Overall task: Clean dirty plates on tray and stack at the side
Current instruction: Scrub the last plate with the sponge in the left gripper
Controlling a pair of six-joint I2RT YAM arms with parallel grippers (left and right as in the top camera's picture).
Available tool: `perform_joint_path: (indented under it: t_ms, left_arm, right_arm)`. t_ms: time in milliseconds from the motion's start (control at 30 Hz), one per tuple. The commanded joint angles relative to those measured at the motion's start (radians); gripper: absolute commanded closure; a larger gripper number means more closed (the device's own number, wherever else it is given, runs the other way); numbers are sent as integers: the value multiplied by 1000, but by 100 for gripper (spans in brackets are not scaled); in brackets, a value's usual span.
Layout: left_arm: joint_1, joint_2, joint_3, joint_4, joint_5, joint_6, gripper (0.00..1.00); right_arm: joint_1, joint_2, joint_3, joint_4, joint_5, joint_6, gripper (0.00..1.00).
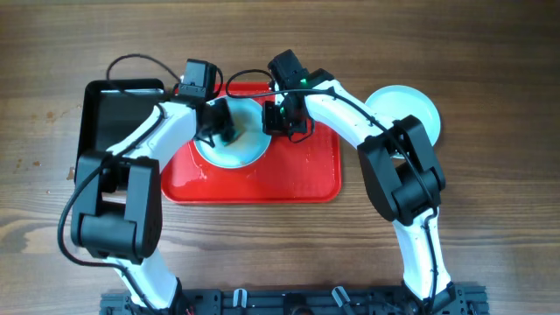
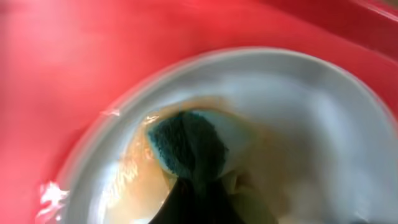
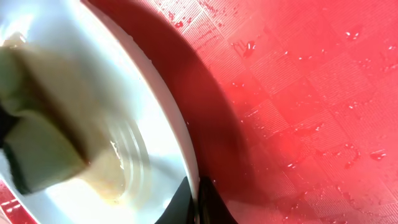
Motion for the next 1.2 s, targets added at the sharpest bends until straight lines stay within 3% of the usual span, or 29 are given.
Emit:
perform_joint_path:
  t_ms: [0,133,233,433,533,667,833,1000,1100,1167]
  left_arm:
    - [18,29,-30,-129,-229,-113,96]
    - [18,29,-30,-253,-66,-102,96]
    - [18,29,-28,-332,179,-24,96]
    - [22,29,-8,-360,585,9,96]
    - [41,29,51,-361,665,32,96]
    - [86,29,150,-344,607,32,96]
    - [156,28,280,-341,362,31,96]
    - [185,11,335,-338,213,31,96]
    - [184,8,335,-339,105,31,96]
    - [184,8,335,-342,50,32,96]
  right_arm:
    - [-7,27,-19,-13,37,-1,96]
    - [-7,27,-19,-13,37,-3,96]
    - [-7,27,-19,-13,33,-3,96]
    - [-7,27,-19,-14,33,-3,96]
    - [-7,27,-19,-14,33,-3,96]
    - [-7,27,-19,-14,33,-4,96]
    - [-7,27,-19,-14,34,-4,96]
    - [-8,27,-19,-6,34,-4,95]
    - [-7,27,-19,13,34,-4,81]
    - [-6,27,-19,23,34,-3,76]
